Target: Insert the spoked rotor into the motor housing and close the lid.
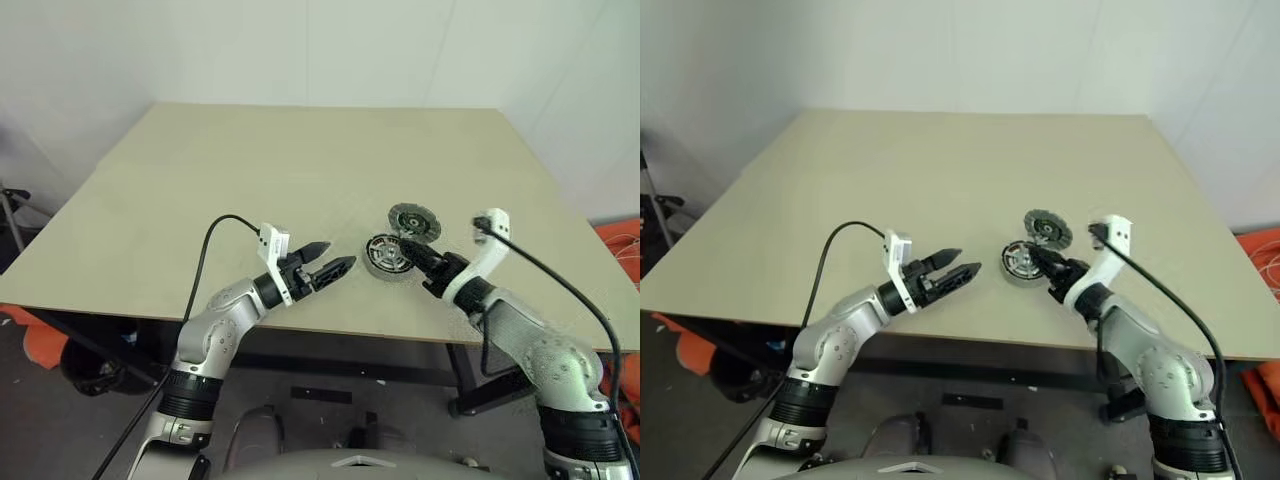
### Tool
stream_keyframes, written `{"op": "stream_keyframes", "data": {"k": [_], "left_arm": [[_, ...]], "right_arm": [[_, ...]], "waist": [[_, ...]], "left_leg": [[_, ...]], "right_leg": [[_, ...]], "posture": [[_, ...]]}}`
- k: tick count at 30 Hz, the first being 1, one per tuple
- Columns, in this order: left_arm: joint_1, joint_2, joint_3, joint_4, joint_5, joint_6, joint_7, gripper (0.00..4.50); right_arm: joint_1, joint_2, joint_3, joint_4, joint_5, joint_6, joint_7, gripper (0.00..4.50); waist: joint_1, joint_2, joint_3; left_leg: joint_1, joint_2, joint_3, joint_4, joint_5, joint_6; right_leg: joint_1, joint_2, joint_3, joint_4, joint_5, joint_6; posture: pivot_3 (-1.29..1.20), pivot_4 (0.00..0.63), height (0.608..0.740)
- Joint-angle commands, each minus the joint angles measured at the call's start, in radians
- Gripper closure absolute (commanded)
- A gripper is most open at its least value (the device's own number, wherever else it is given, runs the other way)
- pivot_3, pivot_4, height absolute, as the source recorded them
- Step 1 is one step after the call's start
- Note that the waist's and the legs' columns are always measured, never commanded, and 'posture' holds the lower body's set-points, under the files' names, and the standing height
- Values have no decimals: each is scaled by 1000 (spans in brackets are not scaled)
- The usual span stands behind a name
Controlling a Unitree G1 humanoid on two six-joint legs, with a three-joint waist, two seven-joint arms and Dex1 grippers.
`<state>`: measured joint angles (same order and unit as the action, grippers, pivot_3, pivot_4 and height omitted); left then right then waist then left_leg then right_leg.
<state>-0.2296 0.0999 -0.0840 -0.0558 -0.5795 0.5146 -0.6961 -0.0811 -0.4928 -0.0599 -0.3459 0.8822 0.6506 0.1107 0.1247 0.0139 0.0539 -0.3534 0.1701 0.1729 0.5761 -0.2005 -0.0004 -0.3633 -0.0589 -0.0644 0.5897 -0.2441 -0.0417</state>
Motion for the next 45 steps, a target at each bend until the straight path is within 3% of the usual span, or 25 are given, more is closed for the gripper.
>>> {"op": "stream_keyframes", "data": {"k": [1,6,17,28,33,36,45], "left_arm": [[-12,-3,3,-38,-13,-6,-5,0],[-7,-4,4,-44,-14,-7,2,0],[-5,-4,6,-45,-19,-4,4,0],[-3,-13,2,-48,-19,-9,14,0],[-3,-24,1,-42,-20,-11,14,0],[-4,-32,-1,-37,-19,-14,13,0],[-1,-45,2,-35,-15,-22,19,0]], "right_arm": [[-46,2,107,45,-224,-112,61,4473],[-72,49,152,151,-377,-184,105,4473],[-102,93,120,215,-484,-163,157,4473],[-132,16,114,168,-514,-61,282,4473],[-241,-127,159,142,-567,-109,465,4473],[-277,-198,209,151,-593,-128,584,3841],[-324,-284,321,176,-680,-212,826,774]], "waist": [[0,0,0],[-1,0,0],[-4,0,0],[-4,0,0],[-4,0,0],[-3,0,0],[-2,0,0]], "left_leg": [[0,0,0,0,0,0],[-1,0,0,0,-1,1],[0,0,0,0,-1,2],[4,0,1,1,-1,2],[3,0,1,2,-1,2],[3,1,1,2,-1,2],[1,1,1,5,-4,8]], "right_leg": [[0,0,0,0,0,0],[-1,0,0,0,3,-7],[0,0,1,2,4,-8],[4,0,1,2,4,-8],[2,0,1,3,4,-8],[2,0,1,4,4,-9],[0,0,2,6,3,-11]], "posture": [[0,0,740],[0,0,740],[0,0,740],[0,0,740],[0,0,740],[0,0,740],[0,0,740]]}}
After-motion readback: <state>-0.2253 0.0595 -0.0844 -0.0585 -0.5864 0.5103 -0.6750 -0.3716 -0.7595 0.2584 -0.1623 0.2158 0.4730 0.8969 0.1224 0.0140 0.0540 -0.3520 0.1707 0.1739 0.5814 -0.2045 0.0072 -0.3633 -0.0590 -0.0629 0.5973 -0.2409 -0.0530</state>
